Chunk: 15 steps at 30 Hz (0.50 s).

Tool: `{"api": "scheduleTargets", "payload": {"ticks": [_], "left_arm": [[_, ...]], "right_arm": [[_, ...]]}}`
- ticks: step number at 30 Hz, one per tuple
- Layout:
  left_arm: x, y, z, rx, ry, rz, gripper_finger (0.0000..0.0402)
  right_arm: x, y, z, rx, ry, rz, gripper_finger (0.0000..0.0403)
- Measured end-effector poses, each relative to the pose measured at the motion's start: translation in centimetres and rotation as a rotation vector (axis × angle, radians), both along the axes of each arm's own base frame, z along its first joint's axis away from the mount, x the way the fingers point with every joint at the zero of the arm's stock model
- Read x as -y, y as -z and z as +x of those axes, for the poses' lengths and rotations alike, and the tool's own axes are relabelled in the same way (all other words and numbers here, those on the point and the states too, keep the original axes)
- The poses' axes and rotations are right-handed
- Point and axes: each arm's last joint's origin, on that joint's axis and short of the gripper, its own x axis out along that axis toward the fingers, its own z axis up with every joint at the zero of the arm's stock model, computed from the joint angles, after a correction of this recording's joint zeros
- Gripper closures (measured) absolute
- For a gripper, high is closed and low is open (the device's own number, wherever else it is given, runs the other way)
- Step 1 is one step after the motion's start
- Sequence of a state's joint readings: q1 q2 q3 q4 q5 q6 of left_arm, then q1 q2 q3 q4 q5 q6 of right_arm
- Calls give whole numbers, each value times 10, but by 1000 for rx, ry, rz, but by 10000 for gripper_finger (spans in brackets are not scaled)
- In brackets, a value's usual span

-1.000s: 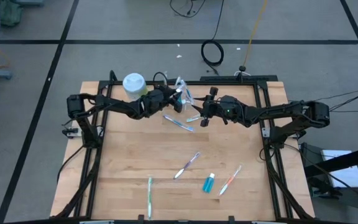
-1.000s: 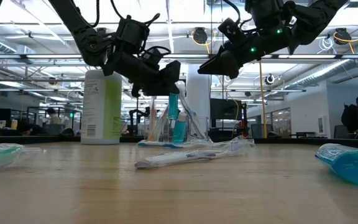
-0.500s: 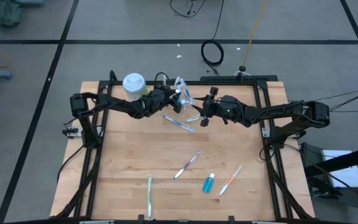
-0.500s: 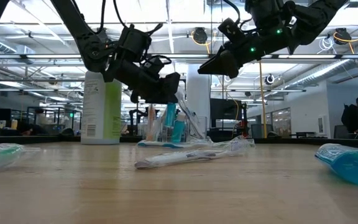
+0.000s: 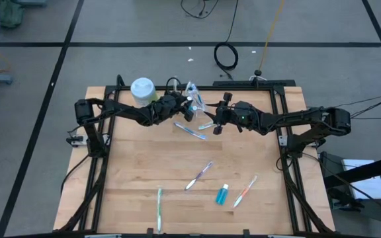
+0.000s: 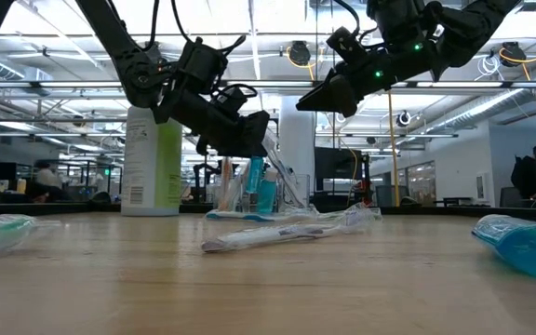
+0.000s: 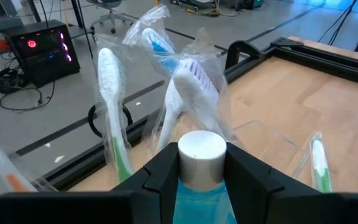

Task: Pick & Place toothbrushing station
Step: Put the left blue mouthwash into the transparent organizer, then put the top green toothbrush into the transparent organizer

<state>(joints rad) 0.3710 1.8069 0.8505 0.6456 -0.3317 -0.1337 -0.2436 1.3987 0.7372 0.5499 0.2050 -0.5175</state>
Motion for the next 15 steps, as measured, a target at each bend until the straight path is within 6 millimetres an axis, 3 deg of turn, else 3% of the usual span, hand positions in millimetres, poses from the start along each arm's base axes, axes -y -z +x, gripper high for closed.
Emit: {"api": "scheduleTargets", "payload": {"ticks": [4,15], "left_arm": [[0,0,0,-2,-1,1,270],[1,-6,-1,-4,10,32,169]], "right_arm": [[0,0,0,0,0,0,261],[0,0,0,0,0,0,261]]}}
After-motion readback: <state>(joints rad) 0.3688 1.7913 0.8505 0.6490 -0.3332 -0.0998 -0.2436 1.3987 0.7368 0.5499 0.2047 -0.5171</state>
